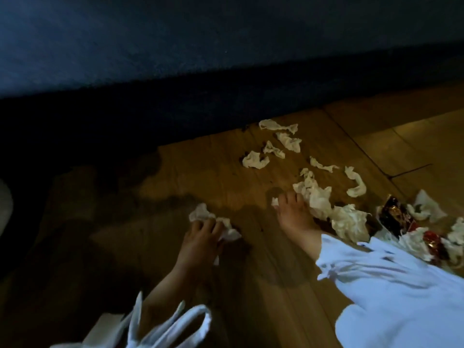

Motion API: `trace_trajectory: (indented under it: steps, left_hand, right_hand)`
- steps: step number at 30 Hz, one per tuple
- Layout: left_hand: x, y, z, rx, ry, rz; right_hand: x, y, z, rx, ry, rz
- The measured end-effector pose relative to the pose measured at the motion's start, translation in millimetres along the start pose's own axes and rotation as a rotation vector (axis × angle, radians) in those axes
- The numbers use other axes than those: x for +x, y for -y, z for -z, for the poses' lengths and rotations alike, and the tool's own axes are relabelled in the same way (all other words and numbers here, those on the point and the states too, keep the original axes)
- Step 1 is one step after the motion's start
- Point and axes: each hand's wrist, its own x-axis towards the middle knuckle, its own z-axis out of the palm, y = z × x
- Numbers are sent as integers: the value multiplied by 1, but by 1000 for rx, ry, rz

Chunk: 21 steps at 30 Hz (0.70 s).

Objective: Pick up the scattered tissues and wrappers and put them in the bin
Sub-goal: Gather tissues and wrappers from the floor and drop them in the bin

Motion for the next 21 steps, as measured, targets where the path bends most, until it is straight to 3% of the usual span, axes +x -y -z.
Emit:
trace_trajectory:
  steps: [4,7,10,13,17,21]
  left_hand:
    - [-33,-4,9,26,156,19]
    - [-42,-2,33,-237,132,133]
    - [-48,9,77,-681,-75,352]
    - [-62,24,140,-845,-189,405]
    - [-92,60,227,-789,-410,347]
    - [-131,117,292,-757,-745,393]
  right_hand:
    - [-43,27,-19,17,100,348]
    - [-54,43,-10,142,249,427]
    - [-37,68,21,604,184,208]
    - [-22,120,65,963,52,132]
    - [-17,215,140,1189,32,251]
    - [-20,320,208,1359,-17,354]
